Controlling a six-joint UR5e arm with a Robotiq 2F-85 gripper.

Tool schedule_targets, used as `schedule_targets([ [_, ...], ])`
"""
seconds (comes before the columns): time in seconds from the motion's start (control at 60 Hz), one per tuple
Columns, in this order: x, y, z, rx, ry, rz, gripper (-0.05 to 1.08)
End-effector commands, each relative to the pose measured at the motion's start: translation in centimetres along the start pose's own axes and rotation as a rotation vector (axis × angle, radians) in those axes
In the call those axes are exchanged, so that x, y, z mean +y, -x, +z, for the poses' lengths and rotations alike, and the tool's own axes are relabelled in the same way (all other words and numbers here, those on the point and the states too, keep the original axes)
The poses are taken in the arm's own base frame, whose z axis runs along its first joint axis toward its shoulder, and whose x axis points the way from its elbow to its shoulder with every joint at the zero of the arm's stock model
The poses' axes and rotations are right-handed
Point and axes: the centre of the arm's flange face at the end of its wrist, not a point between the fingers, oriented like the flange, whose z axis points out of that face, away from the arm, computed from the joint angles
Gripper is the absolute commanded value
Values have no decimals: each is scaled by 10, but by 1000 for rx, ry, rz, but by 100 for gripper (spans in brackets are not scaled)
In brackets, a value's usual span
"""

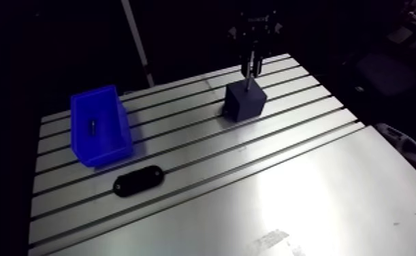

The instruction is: Pick up the M10 bolt and insert it into the hole until fully seated.

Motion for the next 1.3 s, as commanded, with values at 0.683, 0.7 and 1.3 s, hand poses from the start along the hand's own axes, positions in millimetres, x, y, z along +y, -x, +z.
schedule_targets([
  [0.683, 0, -5, 10, -6, -1, -2, 103],
  [0.7, 0, -5, 10, -6, -1, -2, 103],
  [1.3, -2, -2, 2, 22, 7, -13, 0],
])
